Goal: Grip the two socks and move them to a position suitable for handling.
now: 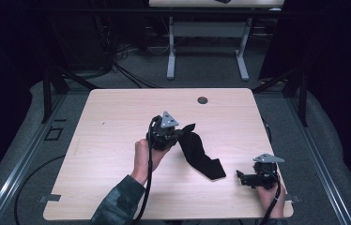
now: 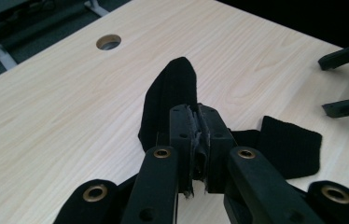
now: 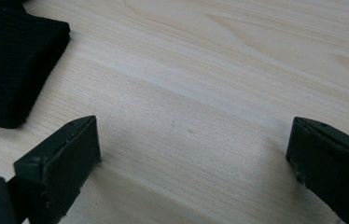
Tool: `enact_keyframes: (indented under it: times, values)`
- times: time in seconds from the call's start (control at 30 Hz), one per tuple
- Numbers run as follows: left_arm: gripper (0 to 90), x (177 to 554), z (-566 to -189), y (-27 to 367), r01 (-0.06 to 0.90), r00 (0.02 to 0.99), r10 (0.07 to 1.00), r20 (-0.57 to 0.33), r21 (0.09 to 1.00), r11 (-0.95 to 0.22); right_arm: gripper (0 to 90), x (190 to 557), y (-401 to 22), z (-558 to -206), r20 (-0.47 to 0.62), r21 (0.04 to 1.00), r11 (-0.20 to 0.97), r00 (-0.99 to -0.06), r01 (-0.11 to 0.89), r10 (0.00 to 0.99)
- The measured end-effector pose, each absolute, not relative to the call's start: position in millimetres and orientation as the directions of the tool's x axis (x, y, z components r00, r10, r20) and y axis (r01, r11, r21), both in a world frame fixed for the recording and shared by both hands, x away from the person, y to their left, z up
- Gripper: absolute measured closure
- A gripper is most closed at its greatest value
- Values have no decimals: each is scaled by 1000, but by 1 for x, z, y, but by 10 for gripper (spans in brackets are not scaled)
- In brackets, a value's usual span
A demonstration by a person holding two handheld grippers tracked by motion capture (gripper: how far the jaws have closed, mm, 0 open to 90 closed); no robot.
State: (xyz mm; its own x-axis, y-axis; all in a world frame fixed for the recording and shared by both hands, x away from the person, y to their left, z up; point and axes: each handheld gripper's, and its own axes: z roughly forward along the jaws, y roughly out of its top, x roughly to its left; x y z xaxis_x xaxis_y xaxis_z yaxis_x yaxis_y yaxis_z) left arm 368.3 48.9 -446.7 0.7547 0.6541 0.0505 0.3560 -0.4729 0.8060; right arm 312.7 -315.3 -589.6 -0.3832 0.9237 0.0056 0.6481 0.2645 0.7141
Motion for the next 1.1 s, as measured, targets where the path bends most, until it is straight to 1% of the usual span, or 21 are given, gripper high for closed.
enact_keyframes:
  times: [0.17,0.3,0.4,0.63,0.77,0.8,0.83,0.9,0.93,0.97,1.03,1.07,1.1]
  values:
    - [856,347,-444,66,351,751,658,49,815,-461,23,313,-315,-590,10,716,260,-382,648,924]
    - [854,330,-455,85,369,735,676,45,810,-455,23,313,-315,-590,7,716,264,-384,647,923]
    - [853,318,-474,99,408,717,696,35,788,-460,23,313,-315,-590,7,715,263,-384,648,923]
    - [846,302,-532,124,526,669,743,1,706,-474,25,313,-315,-590,8,715,261,-381,648,925]
    - [823,297,-550,131,560,656,755,-13,679,-474,30,313,-315,-590,10,719,253,-374,647,927]
    - [804,296,-553,132,566,653,757,-16,674,-474,31,312,-315,-590,10,719,252,-372,648,928]
    - [758,296,-556,133,575,650,760,-18,665,-476,31,312,-315,-590,10,719,252,-372,648,928]
    - [637,295,-558,136,588,643,765,-24,655,-474,31,313,-315,-590,10,719,252,-372,648,928]
    - [534,294,-559,138,590,639,769,-28,659,-466,31,313,-315,-589,9,716,256,-374,650,927]
    - [534,293,-558,140,593,638,769,-33,659,-463,31,313,-315,-589,9,714,255,-374,652,928]
    - [437,292,-554,146,597,626,779,-39,667,-446,31,313,-315,-589,7,712,256,-372,654,928]
    - [372,292,-552,150,595,619,785,-36,674,-438,30,314,-314,-589,10,710,255,-371,657,929]
    - [372,292,-549,154,596,613,789,-38,677,-431,30,314,-314,-589,10,710,255,-371,657,929]
